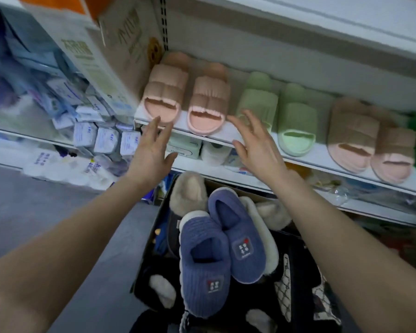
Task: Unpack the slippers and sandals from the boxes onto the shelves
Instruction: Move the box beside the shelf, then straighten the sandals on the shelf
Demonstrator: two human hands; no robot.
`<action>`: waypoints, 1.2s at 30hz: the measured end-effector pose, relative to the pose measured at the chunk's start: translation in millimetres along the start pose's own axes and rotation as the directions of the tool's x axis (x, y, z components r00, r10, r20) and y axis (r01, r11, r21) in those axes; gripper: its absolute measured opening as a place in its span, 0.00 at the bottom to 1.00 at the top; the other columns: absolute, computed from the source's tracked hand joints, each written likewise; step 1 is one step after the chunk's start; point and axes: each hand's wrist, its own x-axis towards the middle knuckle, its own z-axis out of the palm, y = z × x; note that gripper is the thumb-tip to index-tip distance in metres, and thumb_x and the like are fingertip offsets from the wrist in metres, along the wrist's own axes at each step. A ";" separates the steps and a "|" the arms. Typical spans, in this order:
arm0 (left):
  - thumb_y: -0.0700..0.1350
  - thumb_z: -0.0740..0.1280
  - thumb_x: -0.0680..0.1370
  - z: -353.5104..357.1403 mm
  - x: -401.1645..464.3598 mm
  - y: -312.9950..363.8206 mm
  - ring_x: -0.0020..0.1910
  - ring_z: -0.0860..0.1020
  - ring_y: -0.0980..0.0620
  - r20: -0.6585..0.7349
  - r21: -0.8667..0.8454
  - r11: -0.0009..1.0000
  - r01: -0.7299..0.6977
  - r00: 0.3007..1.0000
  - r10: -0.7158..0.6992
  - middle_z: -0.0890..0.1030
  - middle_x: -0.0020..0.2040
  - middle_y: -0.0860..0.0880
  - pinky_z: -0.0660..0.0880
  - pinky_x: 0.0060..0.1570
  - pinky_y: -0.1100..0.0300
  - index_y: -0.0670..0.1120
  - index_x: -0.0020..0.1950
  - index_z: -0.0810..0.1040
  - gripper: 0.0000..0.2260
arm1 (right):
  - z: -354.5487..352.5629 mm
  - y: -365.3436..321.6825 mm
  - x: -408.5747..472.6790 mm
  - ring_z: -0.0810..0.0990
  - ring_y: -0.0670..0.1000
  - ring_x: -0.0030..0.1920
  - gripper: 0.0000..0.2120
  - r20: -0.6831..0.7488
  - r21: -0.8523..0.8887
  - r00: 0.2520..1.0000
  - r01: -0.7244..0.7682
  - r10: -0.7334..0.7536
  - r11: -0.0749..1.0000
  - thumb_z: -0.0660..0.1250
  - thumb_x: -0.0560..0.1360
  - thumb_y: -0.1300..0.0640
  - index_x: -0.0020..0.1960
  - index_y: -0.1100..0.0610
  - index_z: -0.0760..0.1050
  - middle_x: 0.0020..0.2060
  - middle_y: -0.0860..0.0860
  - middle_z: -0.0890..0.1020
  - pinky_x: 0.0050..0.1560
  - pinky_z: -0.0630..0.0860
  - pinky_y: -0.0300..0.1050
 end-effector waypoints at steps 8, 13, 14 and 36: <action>0.43 0.67 0.75 48.9 -154.9 74.5 0.56 0.75 0.42 0.007 -0.104 0.993 0.053 0.999 -0.053 0.75 0.59 0.43 0.71 0.59 0.52 0.43 0.62 0.77 0.16 | 23.8 37.8 -148.4 0.70 0.63 0.68 0.22 0.180 0.064 0.984 0.003 -0.014 0.998 0.67 0.75 0.62 0.68 0.56 0.73 0.69 0.61 0.70 0.65 0.72 0.60; 0.51 0.65 0.71 95.0 -230.5 90.5 0.48 0.80 0.42 0.224 0.086 0.995 -0.048 0.974 0.027 0.82 0.47 0.47 0.74 0.53 0.49 0.47 0.52 0.82 0.14 | 68.3 41.4 -191.9 0.58 0.68 0.75 0.25 0.499 -0.013 0.866 -0.016 0.020 1.000 0.62 0.80 0.48 0.75 0.51 0.66 0.75 0.66 0.58 0.74 0.59 0.59; 0.52 0.68 0.69 100.9 -238.2 90.5 0.50 0.80 0.41 0.297 0.169 0.984 -0.057 0.955 0.005 0.83 0.47 0.48 0.75 0.54 0.43 0.47 0.52 0.82 0.15 | 76.0 42.1 -193.6 0.55 0.68 0.76 0.26 0.539 -0.038 0.840 -0.042 0.055 0.998 0.61 0.80 0.45 0.76 0.50 0.64 0.76 0.66 0.54 0.75 0.56 0.58; 0.37 0.71 0.71 148.7 -180.6 127.8 0.54 0.73 0.36 0.268 0.096 0.985 -0.145 0.957 0.114 0.74 0.54 0.39 0.75 0.53 0.44 0.44 0.59 0.76 0.17 | 50.8 87.3 -302.5 0.72 0.57 0.66 0.31 0.362 0.303 0.706 -0.707 0.609 0.639 0.75 0.72 0.47 0.68 0.54 0.66 0.69 0.54 0.66 0.59 0.70 0.47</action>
